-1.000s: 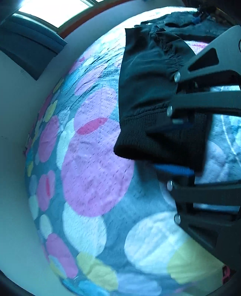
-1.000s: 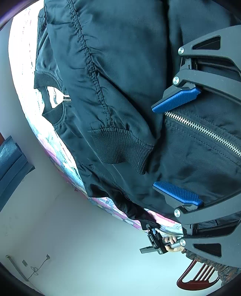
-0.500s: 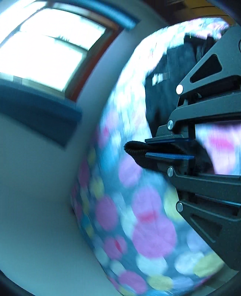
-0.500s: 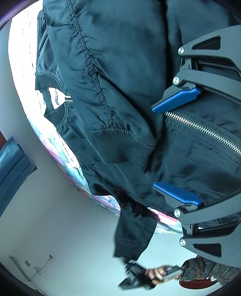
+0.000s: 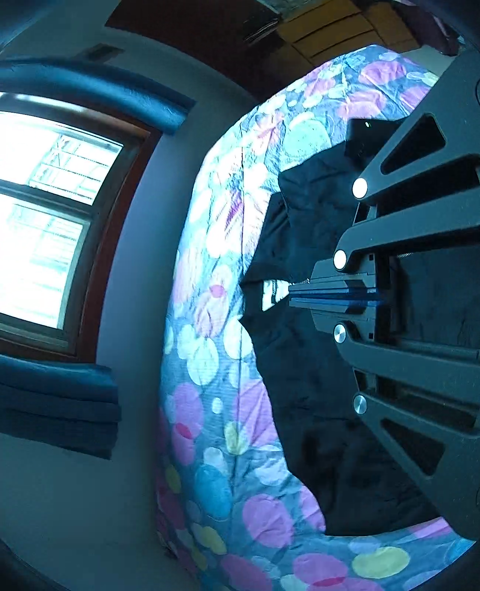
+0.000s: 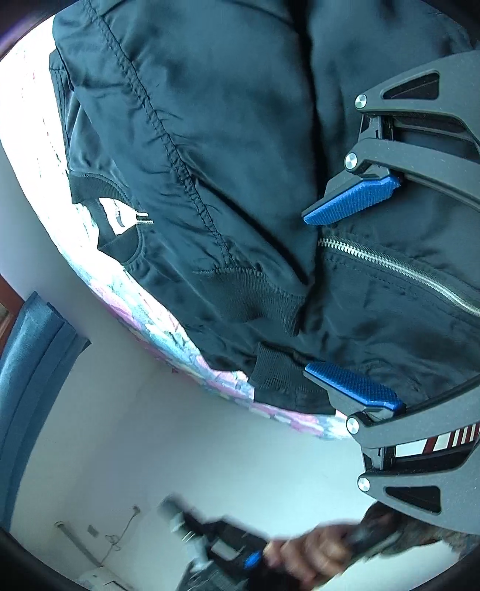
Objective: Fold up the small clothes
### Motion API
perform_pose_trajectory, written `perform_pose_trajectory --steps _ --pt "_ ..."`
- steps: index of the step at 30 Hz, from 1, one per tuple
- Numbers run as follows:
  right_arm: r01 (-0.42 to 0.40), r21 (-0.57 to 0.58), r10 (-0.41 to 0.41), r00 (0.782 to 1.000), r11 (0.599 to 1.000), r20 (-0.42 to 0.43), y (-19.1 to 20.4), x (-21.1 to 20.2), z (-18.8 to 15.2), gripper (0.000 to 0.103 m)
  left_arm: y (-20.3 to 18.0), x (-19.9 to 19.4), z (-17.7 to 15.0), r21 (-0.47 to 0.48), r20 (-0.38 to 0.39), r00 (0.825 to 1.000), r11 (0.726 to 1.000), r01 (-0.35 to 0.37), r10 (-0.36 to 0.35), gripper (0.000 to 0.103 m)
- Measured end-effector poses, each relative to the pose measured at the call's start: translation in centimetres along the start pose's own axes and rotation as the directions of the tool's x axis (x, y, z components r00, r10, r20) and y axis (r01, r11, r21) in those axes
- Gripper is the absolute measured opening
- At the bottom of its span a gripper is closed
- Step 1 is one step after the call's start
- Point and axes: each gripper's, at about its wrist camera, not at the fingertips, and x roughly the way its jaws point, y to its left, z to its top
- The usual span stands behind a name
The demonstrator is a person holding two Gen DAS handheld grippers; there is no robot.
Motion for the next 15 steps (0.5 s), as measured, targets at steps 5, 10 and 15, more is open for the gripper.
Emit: perform_pose_trajectory --steps 5,10,15 --pt "-0.108 0.033 0.109 0.992 0.994 -0.058 1.6 0.4 0.2 0.076 4.8 -1.3 -5.2 -0.08 0.006 0.98 0.977 -0.198 0.199 0.053" --pt "-0.169 0.032 0.172 0.97 0.985 -0.173 5.2 4.1 0.9 0.076 11.0 -2.7 -9.1 -0.212 -0.032 0.948 0.925 -0.315 0.316 0.064" --pt "-0.122 0.022 0.124 0.951 0.992 -0.285 7.8 10.4 1.1 0.076 15.4 -4.3 -11.7 -0.305 -0.073 0.935 0.885 -0.351 0.346 0.068"
